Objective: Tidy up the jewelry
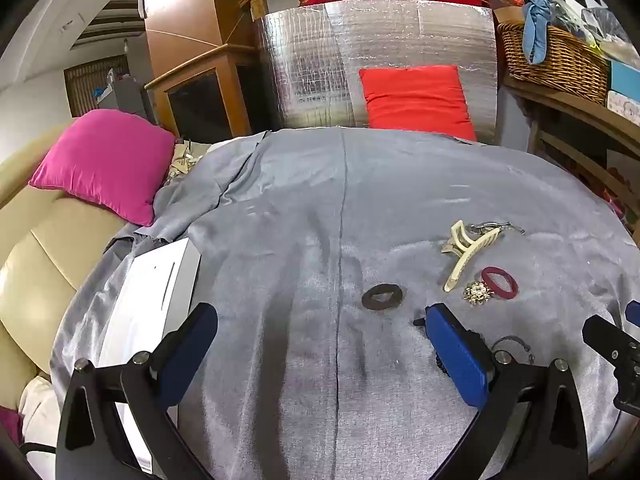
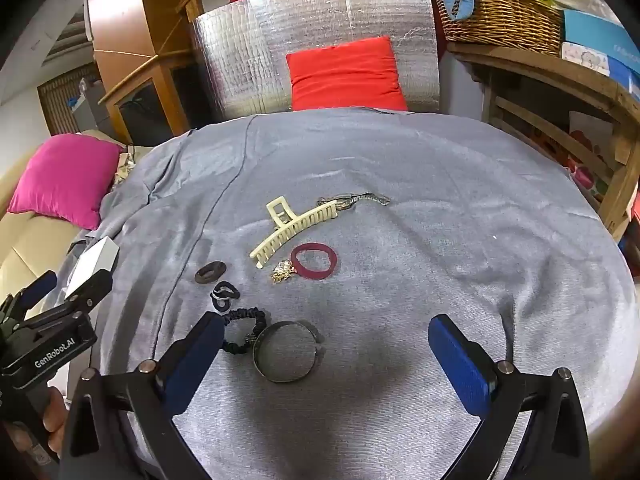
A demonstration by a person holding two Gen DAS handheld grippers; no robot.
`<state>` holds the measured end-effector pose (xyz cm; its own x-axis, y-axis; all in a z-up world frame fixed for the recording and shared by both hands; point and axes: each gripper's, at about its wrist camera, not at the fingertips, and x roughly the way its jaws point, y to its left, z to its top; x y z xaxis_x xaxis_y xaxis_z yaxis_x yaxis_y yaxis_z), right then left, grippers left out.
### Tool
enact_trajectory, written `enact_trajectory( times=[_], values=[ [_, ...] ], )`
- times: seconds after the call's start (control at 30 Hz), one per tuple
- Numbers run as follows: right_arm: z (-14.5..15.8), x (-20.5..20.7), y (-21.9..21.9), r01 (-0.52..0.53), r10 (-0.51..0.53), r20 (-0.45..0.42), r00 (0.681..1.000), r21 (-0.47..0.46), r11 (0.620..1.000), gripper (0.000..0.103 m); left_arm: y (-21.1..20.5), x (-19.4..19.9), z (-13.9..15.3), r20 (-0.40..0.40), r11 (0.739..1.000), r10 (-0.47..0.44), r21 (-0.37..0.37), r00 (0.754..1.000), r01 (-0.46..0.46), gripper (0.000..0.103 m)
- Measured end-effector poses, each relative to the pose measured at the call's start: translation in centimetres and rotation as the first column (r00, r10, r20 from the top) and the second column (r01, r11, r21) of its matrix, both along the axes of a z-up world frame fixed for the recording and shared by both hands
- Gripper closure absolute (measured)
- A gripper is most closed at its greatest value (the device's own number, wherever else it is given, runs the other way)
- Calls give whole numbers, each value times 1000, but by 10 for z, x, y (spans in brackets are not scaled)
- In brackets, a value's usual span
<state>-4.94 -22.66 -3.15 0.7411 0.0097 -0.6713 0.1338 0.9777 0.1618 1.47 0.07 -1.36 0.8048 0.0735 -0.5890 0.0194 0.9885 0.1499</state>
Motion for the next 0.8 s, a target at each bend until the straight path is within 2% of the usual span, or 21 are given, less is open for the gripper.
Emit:
enact_trajectory(
  times=[0.8],
  values=[
    [2, -1, 2, -6, 6, 16, 1000, -7, 1000, 0, 2, -1, -3, -6, 1000, -1, -2, 1000, 1, 0]
  ],
)
